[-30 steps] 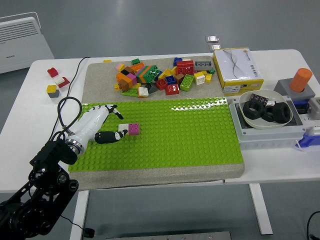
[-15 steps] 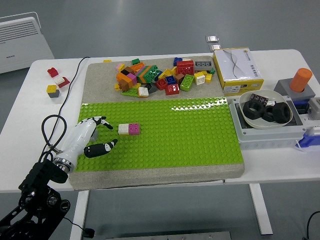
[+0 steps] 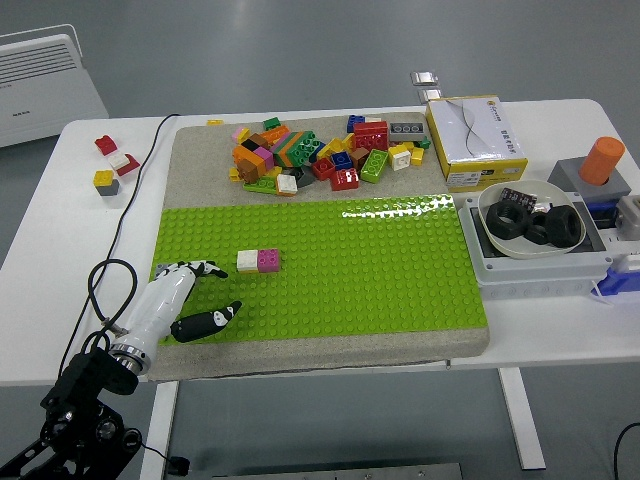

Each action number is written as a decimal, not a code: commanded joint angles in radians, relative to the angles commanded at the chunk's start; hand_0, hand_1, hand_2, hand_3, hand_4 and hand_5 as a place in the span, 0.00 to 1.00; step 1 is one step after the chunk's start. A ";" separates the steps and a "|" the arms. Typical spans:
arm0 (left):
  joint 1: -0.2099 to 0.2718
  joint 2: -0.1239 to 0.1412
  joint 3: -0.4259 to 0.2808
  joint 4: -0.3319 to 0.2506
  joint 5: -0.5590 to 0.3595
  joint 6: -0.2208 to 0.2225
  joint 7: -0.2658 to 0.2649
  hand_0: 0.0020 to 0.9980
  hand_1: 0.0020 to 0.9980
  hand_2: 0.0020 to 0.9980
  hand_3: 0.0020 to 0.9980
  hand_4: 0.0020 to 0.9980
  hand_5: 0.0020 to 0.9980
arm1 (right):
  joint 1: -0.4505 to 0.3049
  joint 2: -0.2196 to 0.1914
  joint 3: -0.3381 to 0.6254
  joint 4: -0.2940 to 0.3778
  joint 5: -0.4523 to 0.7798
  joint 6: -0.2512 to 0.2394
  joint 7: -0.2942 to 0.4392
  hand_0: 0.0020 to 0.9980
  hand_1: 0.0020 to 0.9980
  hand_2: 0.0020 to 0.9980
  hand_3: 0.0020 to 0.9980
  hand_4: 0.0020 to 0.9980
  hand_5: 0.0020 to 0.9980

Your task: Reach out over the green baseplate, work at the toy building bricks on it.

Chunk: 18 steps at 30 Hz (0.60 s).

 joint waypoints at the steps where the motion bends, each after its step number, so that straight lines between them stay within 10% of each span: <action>1: 0.001 0.003 0.003 0.000 0.000 0.002 -0.001 0.92 0.86 0.85 0.74 0.79 0.48 | 0.000 0.001 0.000 0.000 -0.002 0.000 0.000 0.67 0.67 0.73 0.73 0.76 0.97; 18: -0.014 -0.018 -0.021 0.004 0.032 0.012 -0.009 0.91 0.86 0.85 0.75 0.79 0.49 | -0.013 -0.001 0.034 0.000 -0.033 -0.003 -0.010 0.67 0.67 0.73 0.74 0.75 0.99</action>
